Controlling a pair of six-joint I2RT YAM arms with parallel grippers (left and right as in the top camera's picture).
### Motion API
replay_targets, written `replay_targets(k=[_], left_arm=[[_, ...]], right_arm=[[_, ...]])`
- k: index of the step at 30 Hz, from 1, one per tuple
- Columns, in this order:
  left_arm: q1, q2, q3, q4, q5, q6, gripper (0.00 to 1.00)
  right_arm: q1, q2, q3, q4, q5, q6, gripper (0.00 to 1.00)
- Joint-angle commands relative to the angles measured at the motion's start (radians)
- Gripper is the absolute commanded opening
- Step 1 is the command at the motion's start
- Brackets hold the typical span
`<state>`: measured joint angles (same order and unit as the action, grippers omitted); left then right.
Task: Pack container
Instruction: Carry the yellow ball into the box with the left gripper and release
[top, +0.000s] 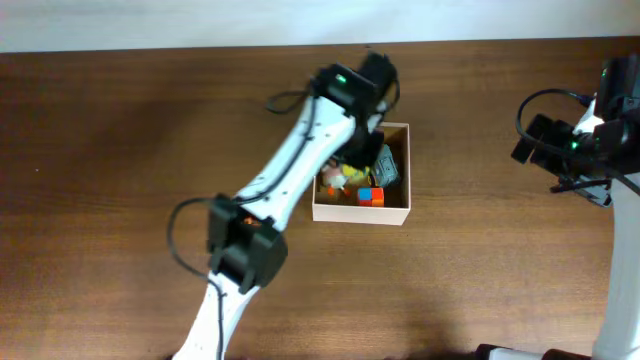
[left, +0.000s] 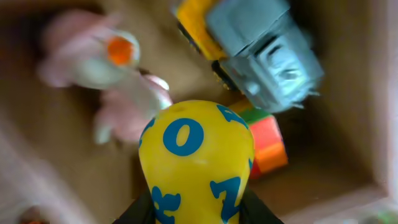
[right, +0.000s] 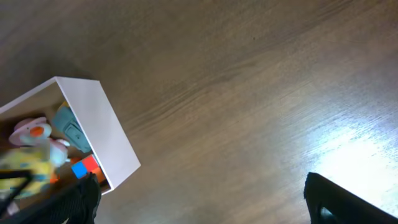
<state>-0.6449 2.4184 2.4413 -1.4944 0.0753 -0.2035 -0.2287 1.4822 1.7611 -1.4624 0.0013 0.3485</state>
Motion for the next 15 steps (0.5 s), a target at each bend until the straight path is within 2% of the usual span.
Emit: replay_targets(k=[1, 2, 4, 8, 11, 14, 15], left_arm=[[-0.002, 0.040, -0.008, 0.002, -0.018, -0.036, 0.23], [-0.002, 0.044, -0.008, 0.002, -0.024, -0.035, 0.25], [0.000, 0.044, -0.008, 0.002, -0.028, -0.035, 0.39], [0.003, 0.044, 0.014, -0.029, -0.027, -0.027, 0.56], [0.022, 0.037, 0.122, -0.122, -0.027, -0.027, 0.81], [0.049, 0.017, 0.261, -0.194, -0.025, -0.011, 0.86], [0.058, -0.007, 0.282, -0.194, -0.012, -0.002, 0.95]], right_arm=[[-0.008, 0.002, -0.007, 0.000, -0.005, 0.007, 0.99], [-0.008, 0.002, -0.007, 0.000, -0.005, 0.008, 0.99], [-0.008, 0.002, -0.007, 0.000, -0.005, 0.008, 0.99], [-0.008, 0.002, -0.007, 0.000, -0.005, 0.008, 0.99], [-0.008, 0.002, -0.007, 0.000, -0.005, 0.008, 0.99], [-0.008, 0.002, -0.007, 0.000, -0.005, 0.008, 0.99], [-0.008, 0.002, -0.007, 0.000, -0.005, 0.007, 0.99]])
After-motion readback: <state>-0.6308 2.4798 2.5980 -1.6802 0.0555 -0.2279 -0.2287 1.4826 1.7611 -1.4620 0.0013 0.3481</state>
